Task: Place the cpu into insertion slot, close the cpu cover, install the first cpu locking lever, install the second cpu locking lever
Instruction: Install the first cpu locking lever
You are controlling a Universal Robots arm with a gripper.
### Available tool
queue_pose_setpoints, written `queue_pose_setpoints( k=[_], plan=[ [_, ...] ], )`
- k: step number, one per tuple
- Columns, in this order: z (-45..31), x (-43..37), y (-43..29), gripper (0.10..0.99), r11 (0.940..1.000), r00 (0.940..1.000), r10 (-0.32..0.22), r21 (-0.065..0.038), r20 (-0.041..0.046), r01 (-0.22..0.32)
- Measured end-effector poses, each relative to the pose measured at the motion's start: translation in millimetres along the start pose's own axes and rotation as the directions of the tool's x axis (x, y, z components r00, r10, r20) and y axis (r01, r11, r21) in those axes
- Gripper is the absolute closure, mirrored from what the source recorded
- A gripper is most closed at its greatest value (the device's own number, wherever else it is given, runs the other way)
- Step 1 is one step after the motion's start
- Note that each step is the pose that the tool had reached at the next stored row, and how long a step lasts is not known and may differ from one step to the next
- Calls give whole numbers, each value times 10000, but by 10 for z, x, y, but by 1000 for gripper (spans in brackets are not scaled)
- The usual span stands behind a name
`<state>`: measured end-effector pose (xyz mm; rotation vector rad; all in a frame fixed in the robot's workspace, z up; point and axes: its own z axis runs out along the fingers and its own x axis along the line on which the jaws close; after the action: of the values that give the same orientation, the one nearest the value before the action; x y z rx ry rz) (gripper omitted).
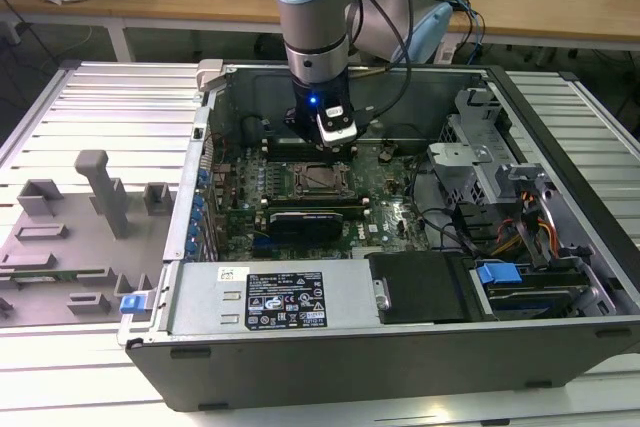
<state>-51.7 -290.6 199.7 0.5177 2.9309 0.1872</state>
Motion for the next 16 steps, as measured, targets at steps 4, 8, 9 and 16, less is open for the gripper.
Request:
queue_pose_setpoints(
  k=[4,8,9,16],
  plan=[
    [3,0,-3,980,9999,9999,115,16,18,-115],
    [3,-2,-10,980,9999,9999,141,19,22,-141],
    [2,-1,-13,980,9999,9999,143,18,22,-143],
    [1,3,-18,980,9999,9999,151,-30,14,-151]
  ],
)
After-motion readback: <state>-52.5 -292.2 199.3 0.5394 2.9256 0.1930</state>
